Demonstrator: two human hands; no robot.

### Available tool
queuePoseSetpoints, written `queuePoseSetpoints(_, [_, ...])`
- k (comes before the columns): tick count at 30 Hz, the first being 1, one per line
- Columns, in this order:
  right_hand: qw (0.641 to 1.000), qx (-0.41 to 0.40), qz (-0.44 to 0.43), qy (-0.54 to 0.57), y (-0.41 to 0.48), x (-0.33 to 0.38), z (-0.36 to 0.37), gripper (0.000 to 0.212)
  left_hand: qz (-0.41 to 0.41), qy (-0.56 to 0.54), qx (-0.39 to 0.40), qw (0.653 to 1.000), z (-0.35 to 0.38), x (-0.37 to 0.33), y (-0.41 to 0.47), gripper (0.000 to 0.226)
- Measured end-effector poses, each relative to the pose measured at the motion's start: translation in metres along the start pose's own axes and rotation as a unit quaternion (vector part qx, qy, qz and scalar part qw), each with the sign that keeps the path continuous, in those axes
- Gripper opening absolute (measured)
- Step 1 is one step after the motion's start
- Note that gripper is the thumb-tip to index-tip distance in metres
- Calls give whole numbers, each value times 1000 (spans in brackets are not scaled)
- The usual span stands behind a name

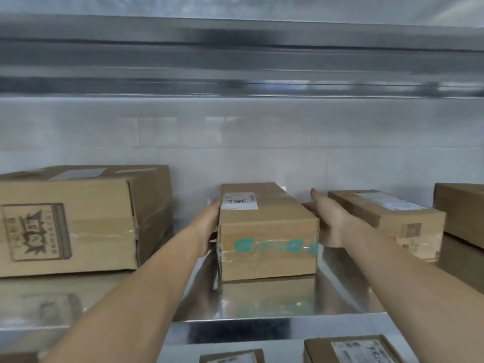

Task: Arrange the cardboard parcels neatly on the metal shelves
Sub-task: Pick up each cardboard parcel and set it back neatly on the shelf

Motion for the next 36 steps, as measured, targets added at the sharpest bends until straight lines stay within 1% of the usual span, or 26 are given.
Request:
queuePoseSetpoints(5, [999,39,29,7,3,-8,12,62,-6,-18,-11,1000,3,4,3,55])
queuePoseSetpoints(13, [1000,22,21,3,-7,-8,7,49,-10,-14,-6,1000,8,10,-1,49])
queuePoseSetpoints(18, [1000,22,17,-3,-20,-8,1,47,-3,6,-1,1000,11,9,-9,52])
queuePoseSetpoints(23, [1000,20,15,-19,-33,-6,-2,46,-11,-2,-29,1000,12,11,-13,58])
queuePoseSetpoints(25, [999,28,13,-18,-35,-7,-6,46,-15,0,-36,999,15,11,-16,56])
queuePoseSetpoints(27, [999,30,14,-17,-37,-7,-11,46,-8,14,-28,999,20,9,-22,54])
queuePoseSetpoints(31, [999,36,9,-13,-39,-5,-17,45,9,27,-16,999,28,4,-30,57])
queuePoseSetpoints(36, [999,38,1,-16,-39,-3,-23,46,10,34,-27,999,31,3,-30,52])
Point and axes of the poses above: each hand's wrist, its own y-axis towards the middle knuckle, its own z-axis out of the palm, x = y × z, the point moved 2 cm from there along y, towards the middle knuckle, and after that the axes turned 3 degrees about -x, right-handed, at the moved point
